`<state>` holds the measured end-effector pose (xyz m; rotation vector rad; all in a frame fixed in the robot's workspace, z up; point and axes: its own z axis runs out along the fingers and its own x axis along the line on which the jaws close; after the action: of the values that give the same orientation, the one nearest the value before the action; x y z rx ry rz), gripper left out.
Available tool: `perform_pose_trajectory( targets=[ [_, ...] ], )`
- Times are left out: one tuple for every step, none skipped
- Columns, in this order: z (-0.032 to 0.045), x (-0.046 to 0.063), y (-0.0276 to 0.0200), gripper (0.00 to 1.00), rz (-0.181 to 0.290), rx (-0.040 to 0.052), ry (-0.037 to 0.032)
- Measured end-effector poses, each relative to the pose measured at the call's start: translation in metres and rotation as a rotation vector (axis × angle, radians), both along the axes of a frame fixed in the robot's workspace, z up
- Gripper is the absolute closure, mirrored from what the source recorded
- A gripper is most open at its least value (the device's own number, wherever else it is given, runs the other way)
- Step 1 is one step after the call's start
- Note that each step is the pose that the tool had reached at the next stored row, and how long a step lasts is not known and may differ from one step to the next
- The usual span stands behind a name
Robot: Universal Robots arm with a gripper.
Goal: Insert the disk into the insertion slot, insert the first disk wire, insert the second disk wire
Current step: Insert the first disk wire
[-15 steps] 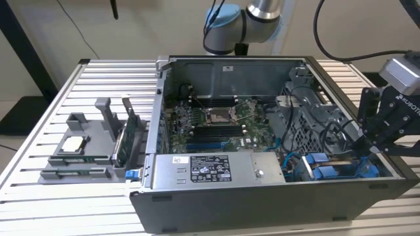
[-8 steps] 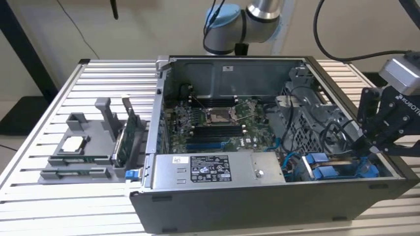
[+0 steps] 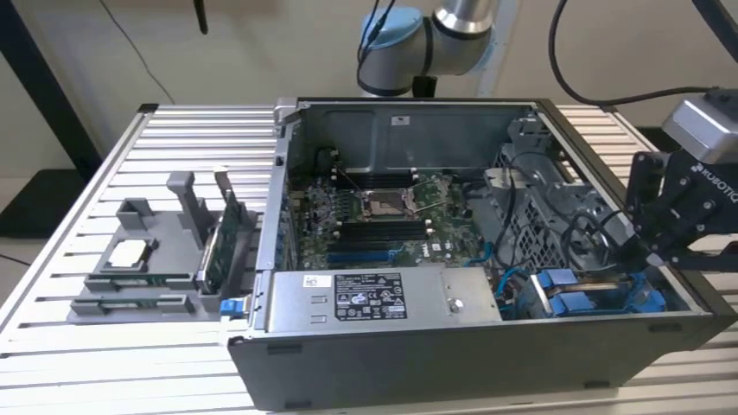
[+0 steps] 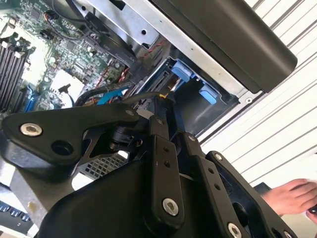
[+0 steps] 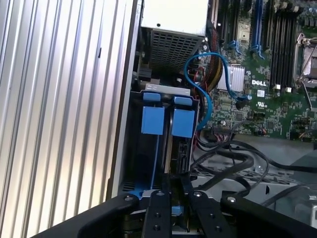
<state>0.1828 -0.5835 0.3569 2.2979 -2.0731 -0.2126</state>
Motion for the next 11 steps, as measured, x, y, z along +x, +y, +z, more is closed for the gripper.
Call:
perform_pose_trajectory(
  targets=[
    [-0.0002,0.0000,0.0012,0.81,0.000,0.0000,0.0000],
    [-0.0006,0.0000,0.0023,0.81,0.000,0.0000,0.0000],
    [-0.0010,0.0000,0.0030,0.81,0.000,0.0000,0.0000],
    [-0.0015,0.0000,0.0035,0.81,0.000,0.0001,0.0000],
    [-0.0022,0.0000,0.0041,0.81,0.000,0.0006,0.0000],
    [-0.0027,0.0000,0.0043,0.81,0.000,0.0008,0.0000],
    [-0.0033,0.0000,0.0043,0.81,0.000,0.0007,0.0000],
    [-0.0038,0.0000,0.0043,0.81,0.000,0.0006,-0.0001],
    [-0.0039,0.0000,0.0043,0.81,0.000,0.0005,-0.0001],
    [-0.0039,0.0000,0.0043,0.81,0.000,0.0003,-0.0001],
    [-0.0042,0.0000,0.0042,0.81,0.000,0.0003,-0.0002]
  ],
)
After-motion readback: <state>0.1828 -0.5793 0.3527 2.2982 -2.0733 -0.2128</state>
